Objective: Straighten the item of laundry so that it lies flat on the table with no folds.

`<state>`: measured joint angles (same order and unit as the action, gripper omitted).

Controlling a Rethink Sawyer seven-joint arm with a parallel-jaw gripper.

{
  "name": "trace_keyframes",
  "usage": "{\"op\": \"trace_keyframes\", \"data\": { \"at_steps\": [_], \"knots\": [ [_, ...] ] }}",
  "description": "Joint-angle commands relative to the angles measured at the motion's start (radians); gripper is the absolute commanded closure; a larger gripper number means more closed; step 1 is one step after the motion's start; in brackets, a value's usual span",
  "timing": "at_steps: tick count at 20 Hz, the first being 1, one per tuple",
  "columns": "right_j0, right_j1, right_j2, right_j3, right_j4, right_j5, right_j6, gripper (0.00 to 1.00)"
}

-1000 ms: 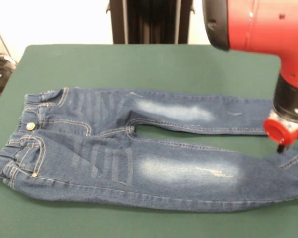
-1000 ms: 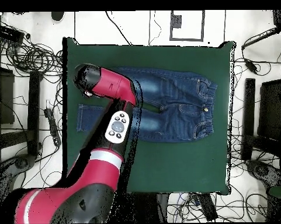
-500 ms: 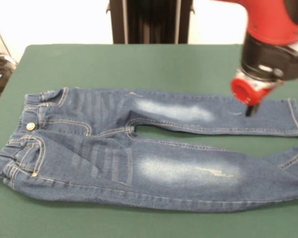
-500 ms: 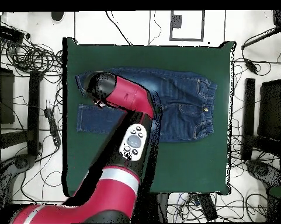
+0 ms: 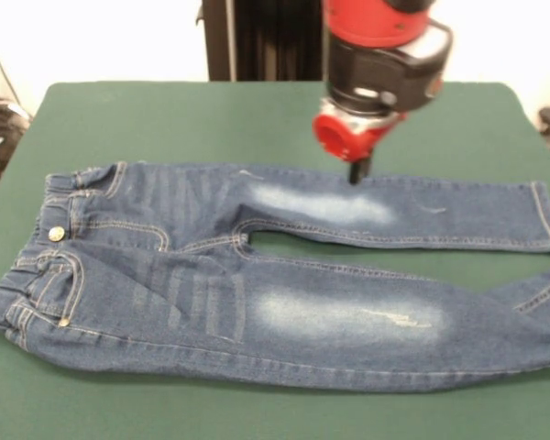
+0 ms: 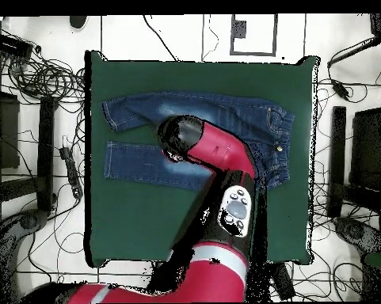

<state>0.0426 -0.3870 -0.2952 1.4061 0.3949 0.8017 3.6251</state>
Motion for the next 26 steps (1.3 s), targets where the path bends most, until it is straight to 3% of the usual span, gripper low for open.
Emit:
{"op": "trace_keyframes", "data": {
  "at_steps": [1,8,16,26],
  "knots": [
    [-0.020,-0.020,0.185,0.206,-0.099,-0.080,-0.291,1.00],
    [-0.041,-0.031,0.176,0.159,-0.237,0.020,-0.341,1.00],
    [-0.122,-0.062,0.232,0.177,-0.359,0.003,-0.400,1.00],
    [-0.347,-0.123,0.339,0.219,-0.633,-0.063,-0.664,1.00]
  ]
}}
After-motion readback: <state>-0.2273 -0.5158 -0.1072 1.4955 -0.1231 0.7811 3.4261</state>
